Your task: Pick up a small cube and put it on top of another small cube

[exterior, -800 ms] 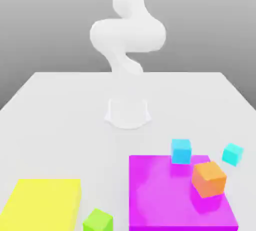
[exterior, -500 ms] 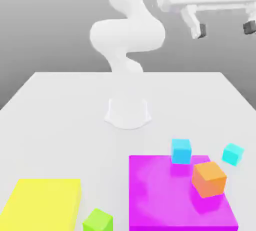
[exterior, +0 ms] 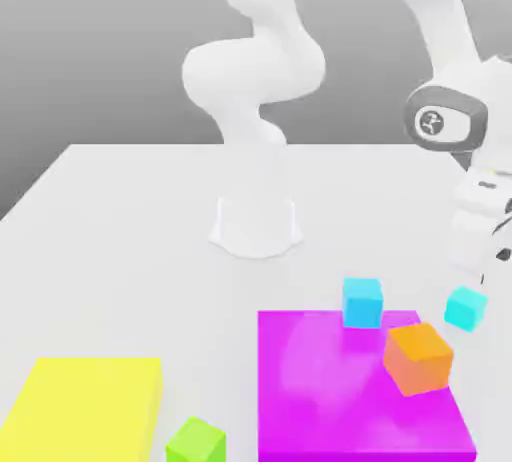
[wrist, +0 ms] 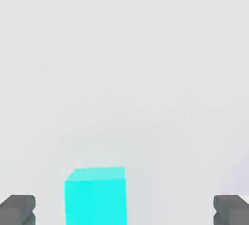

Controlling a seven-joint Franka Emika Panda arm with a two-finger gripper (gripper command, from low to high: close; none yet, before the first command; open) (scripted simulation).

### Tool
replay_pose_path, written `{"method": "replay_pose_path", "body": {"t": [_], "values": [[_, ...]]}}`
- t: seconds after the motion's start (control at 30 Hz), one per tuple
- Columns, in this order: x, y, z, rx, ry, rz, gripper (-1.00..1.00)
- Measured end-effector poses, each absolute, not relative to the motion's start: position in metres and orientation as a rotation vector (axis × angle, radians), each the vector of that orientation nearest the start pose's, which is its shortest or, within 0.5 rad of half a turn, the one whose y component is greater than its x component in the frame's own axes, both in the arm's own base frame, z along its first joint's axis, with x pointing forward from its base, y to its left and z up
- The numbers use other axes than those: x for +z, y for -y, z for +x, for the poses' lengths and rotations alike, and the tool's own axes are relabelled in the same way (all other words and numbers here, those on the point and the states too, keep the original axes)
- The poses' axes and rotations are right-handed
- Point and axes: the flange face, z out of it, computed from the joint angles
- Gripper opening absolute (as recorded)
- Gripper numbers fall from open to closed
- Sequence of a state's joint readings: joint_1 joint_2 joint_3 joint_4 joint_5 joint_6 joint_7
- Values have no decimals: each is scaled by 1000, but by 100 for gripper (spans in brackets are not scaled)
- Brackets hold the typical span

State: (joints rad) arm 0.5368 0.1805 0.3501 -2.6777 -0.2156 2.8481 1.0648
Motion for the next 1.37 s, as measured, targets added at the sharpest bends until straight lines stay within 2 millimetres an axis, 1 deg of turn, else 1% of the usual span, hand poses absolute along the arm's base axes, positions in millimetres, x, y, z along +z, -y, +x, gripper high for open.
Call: {"method": "replay_pose_path", "body": {"t": [0.13,0.17,0.33,0.37,0.4,0.47,0.6,0.67,0.7,0.8,0.87,0.97,1.07,1.1,1.13,1.27,1.3,1.37], "values": [[137,-331,242,1,44,-3140,0],[129,-331,242,1,44,-3140,-100],[129,-331,242,0,44,-3139,-100],[125,-330,241,0,45,-3140,-100],[128,-331,242,0,45,-3140,-100],[144,-331,242,0,44,-3140,-100],[184,-330,243,-2,39,-3141,-100],[203,-314,259,-7,-107,-3143,-100],[213,-299,273,-9,-226,-3138,-100],[242,-264,297,-13,-513,-3106,-100],[260,-241,308,-13,-693,-3071,-100],[286,-201,322,-10,-977,-2991,-100],[310,-160,329,-2,-1254,-2881,-100],[311,-151,330,0,-1310,-2854,-100],[305,-147,331,1,-1338,-2840,-100],[262,-143,332,0,-1364,-2828,-100],[256,-143,331,0,-1365,-2828,100],[256,-143,331,0,-1365,-2828,100]]}}
